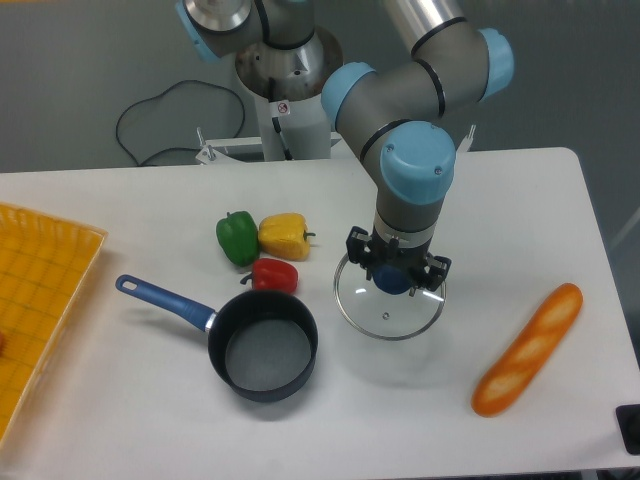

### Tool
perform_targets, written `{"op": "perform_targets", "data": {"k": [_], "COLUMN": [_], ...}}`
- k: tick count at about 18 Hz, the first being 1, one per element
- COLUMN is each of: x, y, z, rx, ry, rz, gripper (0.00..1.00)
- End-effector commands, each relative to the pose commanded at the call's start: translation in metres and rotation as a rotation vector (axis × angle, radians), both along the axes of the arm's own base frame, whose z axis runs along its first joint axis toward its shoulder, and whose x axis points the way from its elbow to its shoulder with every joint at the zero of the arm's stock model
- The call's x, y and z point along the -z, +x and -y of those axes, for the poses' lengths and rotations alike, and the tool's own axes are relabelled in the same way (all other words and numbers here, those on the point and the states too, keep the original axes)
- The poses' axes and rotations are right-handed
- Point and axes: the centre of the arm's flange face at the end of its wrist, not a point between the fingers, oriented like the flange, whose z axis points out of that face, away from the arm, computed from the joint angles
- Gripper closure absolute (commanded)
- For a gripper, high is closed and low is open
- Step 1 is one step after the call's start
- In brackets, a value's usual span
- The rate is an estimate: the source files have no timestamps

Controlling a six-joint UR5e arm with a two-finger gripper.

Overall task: Place the lid on the table
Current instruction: 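Carry the glass lid by its blue knob toward the bread loaf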

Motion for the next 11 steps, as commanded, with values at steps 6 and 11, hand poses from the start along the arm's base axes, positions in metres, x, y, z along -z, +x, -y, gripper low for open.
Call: {"op": "perform_targets", "data": {"k": [6,11], "x": [0.009,0.012], "y": [-0.003,-0.018], "z": [0.009,0.03], "rx": [0.018,0.057], "ry": [-0.008,-0.01], "rz": [0.014,0.018], "gripper": [0.52,0.52]}}
